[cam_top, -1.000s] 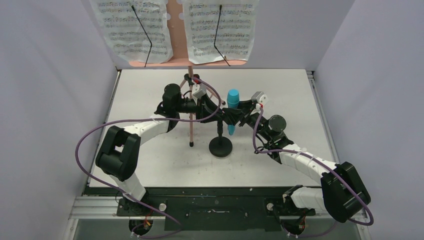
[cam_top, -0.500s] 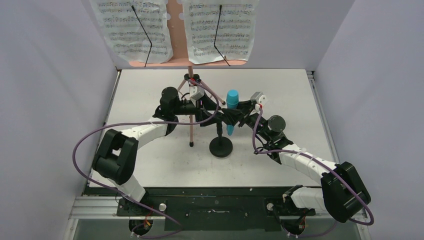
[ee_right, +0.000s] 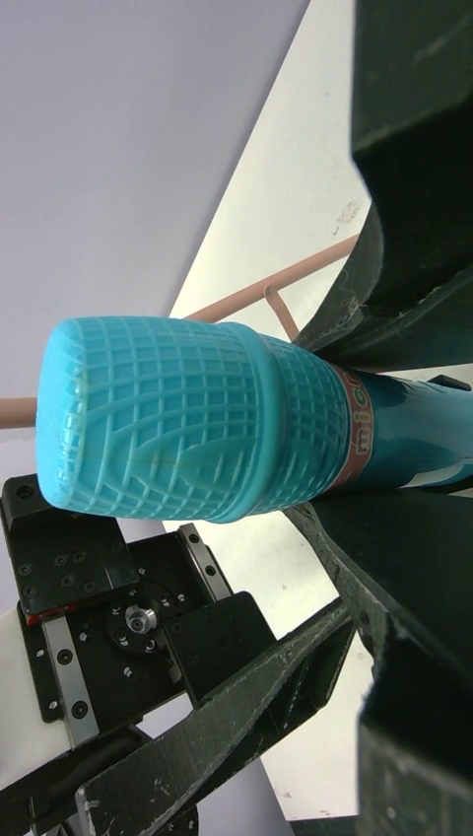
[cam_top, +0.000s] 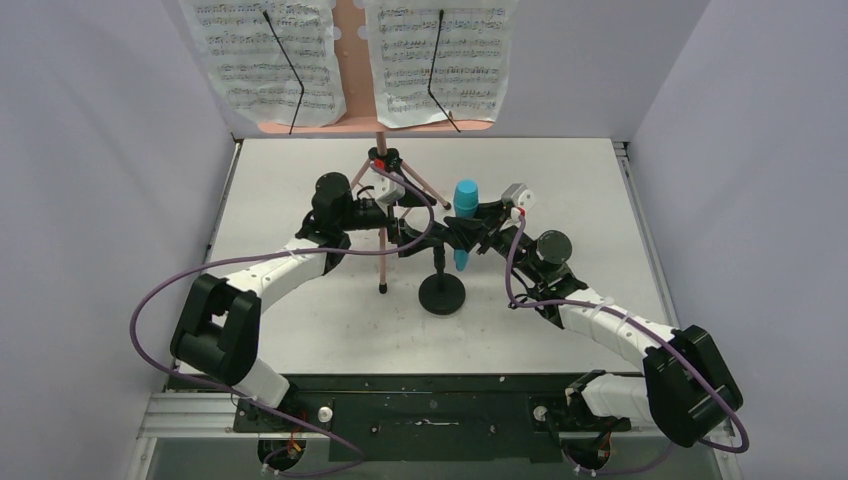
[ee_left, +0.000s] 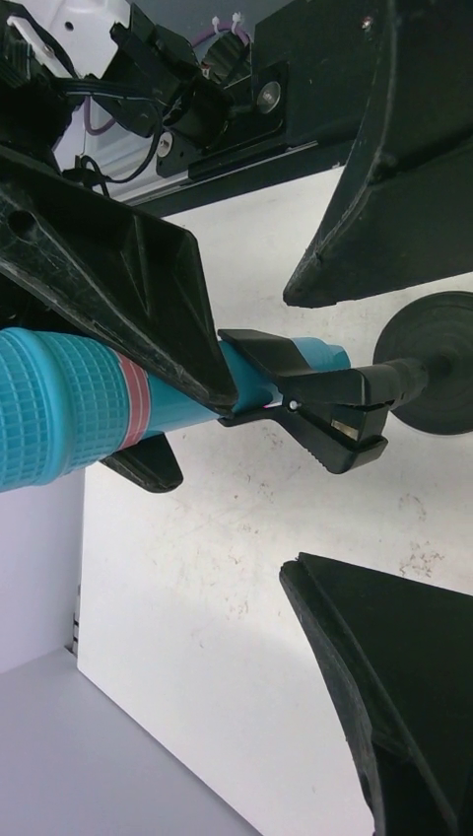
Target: Set up the instrument practice props
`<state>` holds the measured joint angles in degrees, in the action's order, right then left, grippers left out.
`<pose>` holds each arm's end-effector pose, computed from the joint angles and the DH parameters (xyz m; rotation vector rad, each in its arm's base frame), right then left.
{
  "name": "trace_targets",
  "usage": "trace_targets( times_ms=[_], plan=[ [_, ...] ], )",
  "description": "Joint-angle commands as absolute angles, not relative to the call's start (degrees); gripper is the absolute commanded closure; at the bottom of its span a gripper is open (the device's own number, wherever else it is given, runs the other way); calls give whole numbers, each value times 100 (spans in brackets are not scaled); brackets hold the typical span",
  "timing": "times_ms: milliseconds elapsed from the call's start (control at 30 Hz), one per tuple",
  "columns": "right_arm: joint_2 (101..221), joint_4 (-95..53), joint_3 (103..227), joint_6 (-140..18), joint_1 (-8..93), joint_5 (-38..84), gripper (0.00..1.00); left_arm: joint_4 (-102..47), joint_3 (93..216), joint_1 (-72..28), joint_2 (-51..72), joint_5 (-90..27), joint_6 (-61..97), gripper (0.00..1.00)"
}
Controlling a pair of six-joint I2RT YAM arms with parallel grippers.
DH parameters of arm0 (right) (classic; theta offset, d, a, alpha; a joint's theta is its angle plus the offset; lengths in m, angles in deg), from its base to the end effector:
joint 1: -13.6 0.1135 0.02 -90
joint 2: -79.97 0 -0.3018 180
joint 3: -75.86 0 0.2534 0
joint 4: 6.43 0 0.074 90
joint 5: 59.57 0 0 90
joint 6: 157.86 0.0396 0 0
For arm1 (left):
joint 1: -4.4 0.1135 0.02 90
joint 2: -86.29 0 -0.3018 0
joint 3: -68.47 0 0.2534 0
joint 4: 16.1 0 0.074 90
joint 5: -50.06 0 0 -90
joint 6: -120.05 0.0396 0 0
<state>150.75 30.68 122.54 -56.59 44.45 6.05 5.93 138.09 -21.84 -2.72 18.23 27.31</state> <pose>0.2141 0.1470 0.3198 -0.6010 1.2897 0.8972 0.2978 -0.1843 0.3355 1.1161 1.2408 -1.1545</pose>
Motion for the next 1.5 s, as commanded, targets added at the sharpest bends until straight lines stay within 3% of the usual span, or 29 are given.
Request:
trace_targets(
  times_ms=[0,133,333,733,833,1467],
  plan=[
    [14826,3146,12317,-5723,4475,636,77,519,13757,-2212,0,1669,2972,4],
    [14732,3117,12259,-5745,4480,641,53,405,13709,-2216,95,1528,3224,4],
    [14686,3086,12234,-5763,4476,576,29,223,13608,-2219,297,1206,3506,4],
    [14410,2715,12192,-6004,4485,589,1,209,13314,-2226,676,623,3773,4],
    [14300,2624,12137,-6006,4488,599,10,206,13197,-2230,803,396,3813,4],
    [13018,1069,11713,-6204,4487,1152,10,1028,12074,-2233,1457,-1047,2861,4]
  ],
)
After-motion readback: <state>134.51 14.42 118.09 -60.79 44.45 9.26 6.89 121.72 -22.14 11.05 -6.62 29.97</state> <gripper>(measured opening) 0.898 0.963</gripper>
